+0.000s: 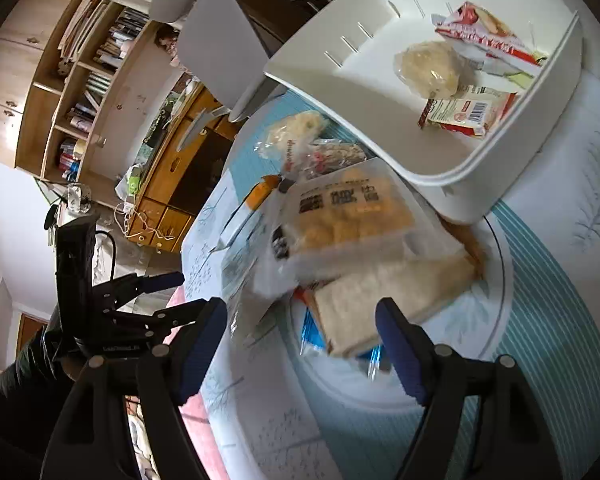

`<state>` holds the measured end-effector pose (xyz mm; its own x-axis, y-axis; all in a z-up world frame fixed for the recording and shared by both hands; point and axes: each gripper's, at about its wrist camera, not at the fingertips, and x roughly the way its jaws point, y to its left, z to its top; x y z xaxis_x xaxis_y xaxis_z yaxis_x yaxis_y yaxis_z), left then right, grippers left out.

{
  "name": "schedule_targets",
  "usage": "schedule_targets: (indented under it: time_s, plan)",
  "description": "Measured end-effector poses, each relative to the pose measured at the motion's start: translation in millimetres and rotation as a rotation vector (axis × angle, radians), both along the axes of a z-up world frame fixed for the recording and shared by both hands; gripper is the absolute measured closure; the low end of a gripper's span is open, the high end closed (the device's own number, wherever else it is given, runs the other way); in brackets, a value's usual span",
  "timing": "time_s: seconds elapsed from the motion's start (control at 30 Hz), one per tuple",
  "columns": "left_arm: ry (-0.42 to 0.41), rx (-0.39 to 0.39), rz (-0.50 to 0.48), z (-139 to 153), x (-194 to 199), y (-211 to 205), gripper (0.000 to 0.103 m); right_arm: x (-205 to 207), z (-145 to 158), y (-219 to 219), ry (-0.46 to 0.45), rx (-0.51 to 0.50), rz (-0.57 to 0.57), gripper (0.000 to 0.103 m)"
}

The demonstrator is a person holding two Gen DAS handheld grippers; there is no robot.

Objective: Organize snacks
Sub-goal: 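Withdraw both open grippers from the tray toward the remaining snacks, then grasp the clear-blue printed bag with the left gripper while the right gripper grasps the yellow puffed-snack bag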

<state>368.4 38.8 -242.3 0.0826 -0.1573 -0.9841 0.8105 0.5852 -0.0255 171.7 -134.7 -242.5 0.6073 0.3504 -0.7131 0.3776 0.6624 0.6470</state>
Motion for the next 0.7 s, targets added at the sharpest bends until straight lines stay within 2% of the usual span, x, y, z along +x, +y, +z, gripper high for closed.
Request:
schedule_targets:
  time_s: [0.2, 0.33, 0.43, 0.5, 0.57, 0.7]
  plan:
    - [0.049, 0.021, -0.121, -22, 19, -20, 0.014, 14, -15, -1, 0.002, 0.051, -0.007, 0.026]
    - [0.053, 0.036, -0.168, -35, 30, -30, 0.012, 19, -23, 0, 0.004, 0.117, -0.039, 0.026]
    - [0.060, 0.055, -0.188, -47, 41, -36, 0.006, 25, -29, -2, 0.008, 0.155, -0.073, 0.026]
    - [0.103, 0.052, -0.198, -54, 49, -39, 0.001, 31, -34, -4, 0.017, 0.167, -0.098, 0.026]
    - [0.161, 0.046, -0.203, -60, 57, -42, 0.001, 33, -38, -7, 0.029, 0.184, -0.138, 0.026]
    - [0.193, 0.034, -0.221, -62, 62, -47, 0.001, 33, -44, -14, 0.029, 0.227, -0.200, 0.026]
